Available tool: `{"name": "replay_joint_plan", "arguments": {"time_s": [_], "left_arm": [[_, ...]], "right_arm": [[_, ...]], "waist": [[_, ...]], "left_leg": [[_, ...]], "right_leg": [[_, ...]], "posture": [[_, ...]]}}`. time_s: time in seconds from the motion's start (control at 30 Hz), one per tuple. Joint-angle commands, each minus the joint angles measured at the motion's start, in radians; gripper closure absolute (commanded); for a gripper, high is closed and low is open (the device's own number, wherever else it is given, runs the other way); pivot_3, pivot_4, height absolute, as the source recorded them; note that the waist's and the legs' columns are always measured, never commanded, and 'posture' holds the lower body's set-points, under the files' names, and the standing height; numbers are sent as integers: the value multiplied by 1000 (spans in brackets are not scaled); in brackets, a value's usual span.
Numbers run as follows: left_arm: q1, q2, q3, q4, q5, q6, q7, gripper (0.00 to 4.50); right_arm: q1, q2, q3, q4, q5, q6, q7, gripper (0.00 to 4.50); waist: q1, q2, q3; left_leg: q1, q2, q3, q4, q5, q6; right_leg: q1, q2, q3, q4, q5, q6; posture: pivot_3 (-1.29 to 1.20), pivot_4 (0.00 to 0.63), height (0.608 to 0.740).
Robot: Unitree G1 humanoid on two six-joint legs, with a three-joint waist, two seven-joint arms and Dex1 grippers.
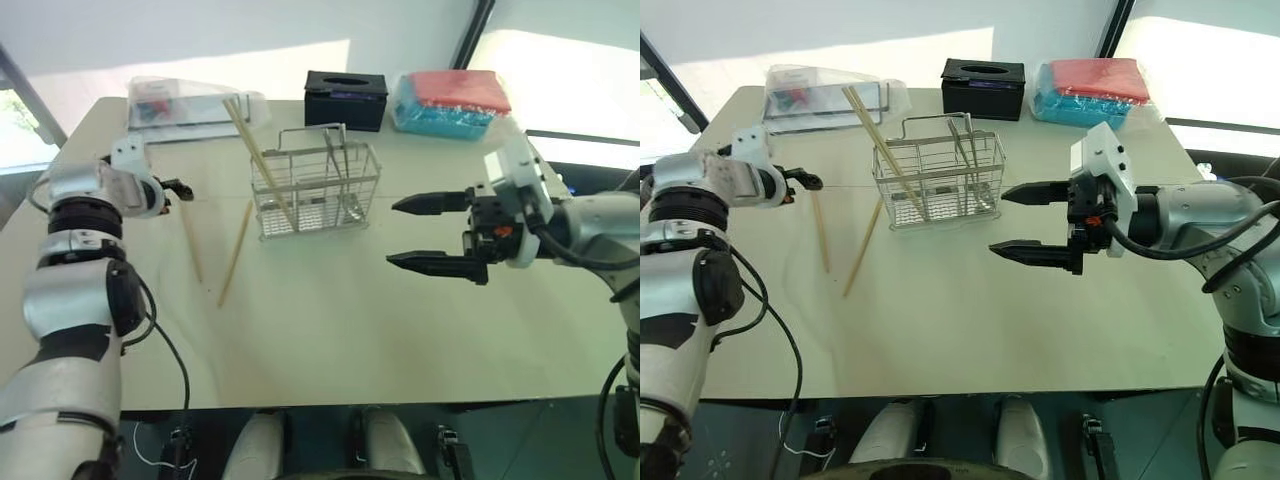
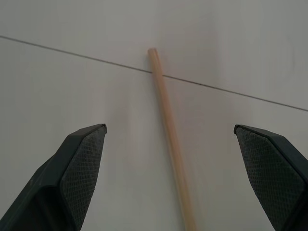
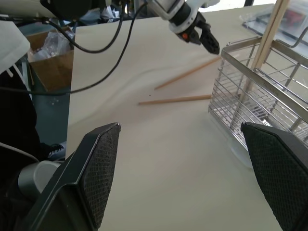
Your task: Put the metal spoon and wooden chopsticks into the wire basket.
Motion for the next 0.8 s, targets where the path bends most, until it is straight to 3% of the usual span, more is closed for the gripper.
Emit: {"name": "replay_joint_plan", "arguments": {"time_s": [0.03, 0.3, 0.6, 0.7, 0.8], "left_arm": [[-49, -3, 39, 49, 14, -68, 90, 0], [-31, -68, 75, 134, 14, -162, 106, 0], [1, -63, 98, 167, 25, -212, 145, 0], [6, -61, 101, 170, 28, -200, 144, 837], [6, -62, 104, 170, 30, -196, 146, 2432]], "right_arm": [[33, -22, -47, -56, 41, 4, -14, 365], [59, -17, -76, -78, 97, 18, -91, 365], [100, -13, -85, -110, 138, 3, -165, 365], [97, -18, -93, -98, 149, 1, -177, 327], [98, -21, -93, -96, 148, -3, -182, 327]], "waist": [[1, 0, 0], [3, -2, -1], [0, -3, -1], [0, -3, -1], [1, -2, -1]], "left_leg": [[0, 0, 0, 0, 0, 0], [0, -3, 0, 1, 0, 0], [0, -3, 1, 1, 0, 0], [0, -3, 2, 1, 0, 0], [0, -3, 2, 1, 0, 0]], "right_leg": [[0, -1, 0, 0, 0, 0], [2, -7, -2, -1, 2, 3], [1, -7, -2, -1, 2, 3], [1, -7, -2, -1, 2, 3], [1, -7, -2, -1, 2, 3]], "posture": [[0, 150, 667], [0, 150, 667], [0, 150, 667], [0, 150, 667], [0, 150, 667]]}}
